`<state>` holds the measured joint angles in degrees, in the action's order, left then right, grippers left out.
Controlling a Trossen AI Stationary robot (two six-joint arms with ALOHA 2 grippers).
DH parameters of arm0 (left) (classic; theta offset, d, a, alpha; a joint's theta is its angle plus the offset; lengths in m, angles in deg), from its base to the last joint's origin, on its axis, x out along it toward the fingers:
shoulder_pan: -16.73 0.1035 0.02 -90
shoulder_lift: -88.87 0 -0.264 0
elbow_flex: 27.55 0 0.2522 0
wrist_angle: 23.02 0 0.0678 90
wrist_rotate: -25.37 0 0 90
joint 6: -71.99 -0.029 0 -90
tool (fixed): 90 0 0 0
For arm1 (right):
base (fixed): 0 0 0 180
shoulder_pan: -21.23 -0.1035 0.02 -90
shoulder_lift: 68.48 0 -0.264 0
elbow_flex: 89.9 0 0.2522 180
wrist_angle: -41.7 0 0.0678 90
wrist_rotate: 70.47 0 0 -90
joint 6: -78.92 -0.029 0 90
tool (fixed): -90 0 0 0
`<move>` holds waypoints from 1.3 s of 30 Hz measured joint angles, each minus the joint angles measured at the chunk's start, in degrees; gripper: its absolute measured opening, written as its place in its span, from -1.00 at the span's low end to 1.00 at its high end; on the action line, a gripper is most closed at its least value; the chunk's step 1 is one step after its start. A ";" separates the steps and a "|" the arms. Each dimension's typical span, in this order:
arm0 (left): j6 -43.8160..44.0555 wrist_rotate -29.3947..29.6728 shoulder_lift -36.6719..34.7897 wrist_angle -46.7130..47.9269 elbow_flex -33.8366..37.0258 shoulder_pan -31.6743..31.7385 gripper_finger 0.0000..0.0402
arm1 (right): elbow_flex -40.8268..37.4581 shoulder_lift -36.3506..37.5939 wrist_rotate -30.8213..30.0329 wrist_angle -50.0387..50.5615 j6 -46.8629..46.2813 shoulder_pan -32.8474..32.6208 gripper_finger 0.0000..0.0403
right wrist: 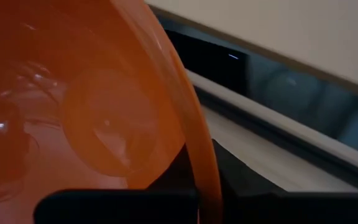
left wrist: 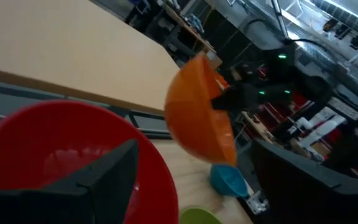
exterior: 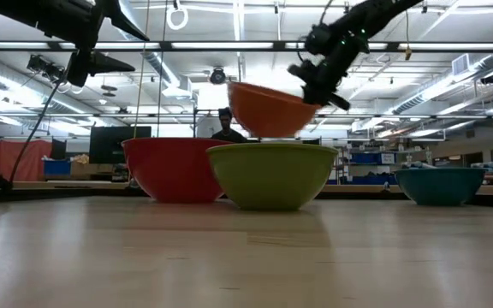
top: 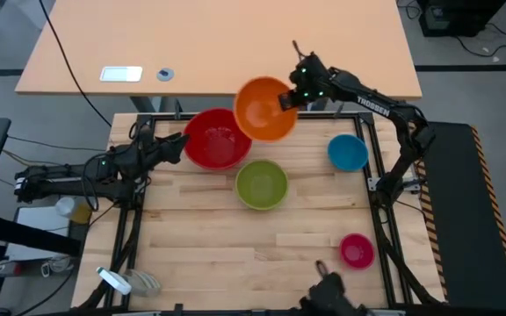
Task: Nest bowls inside each other
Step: Stack the orange bowl on top of the red bowl
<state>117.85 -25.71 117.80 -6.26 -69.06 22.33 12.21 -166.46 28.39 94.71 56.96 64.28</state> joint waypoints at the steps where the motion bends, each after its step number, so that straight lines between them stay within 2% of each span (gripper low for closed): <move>1: -0.08 -0.02 0.00 0.00 0.00 0.43 0.56 | 0.01 0.01 -0.04 -1.47 -0.79 -1.51 -0.90; 4: -0.41 -0.37 0.00 -0.02 0.00 1.52 0.56 | 0.01 -0.33 -1.57 -6.53 -3.11 -6.23 -0.90; 7: -0.60 -1.51 0.00 -0.08 0.00 2.16 0.56 | 0.01 -1.15 -7.09 -13.14 -5.12 -10.82 -0.90; 11: -1.82 -1.96 -0.06 -1.40 0.00 2.32 0.56 | 1.50 -3.46 -8.60 -19.00 -7.92 -13.31 -0.90; 16: -6.81 -2.82 -0.09 -6.61 -0.02 2.21 0.56 | 11.92 -11.24 -8.60 -10.52 -4.26 -14.74 -0.90; 23: -6.16 -3.33 -0.09 -6.40 -0.02 2.20 0.56 | 27.21 -23.58 -10.10 -1.74 1.37 -14.50 -0.89; 29: -6.18 -3.95 -0.04 -6.25 -0.02 2.17 0.56 | 32.38 -30.76 -8.24 -0.79 4.39 -13.35 -0.84; 35: -6.16 -4.41 -0.04 -6.22 -0.02 2.17 0.56 | 32.59 -35.00 3.00 -2.08 8.07 -12.82 -0.79; 39: -6.11 -5.15 -0.04 -6.23 -0.02 2.17 0.56 | 32.29 -35.17 4.64 -1.65 11.04 -12.67 -0.66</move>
<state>111.74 -30.87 117.76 -12.49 -69.08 24.50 44.50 -201.64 33.03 93.06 67.99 51.61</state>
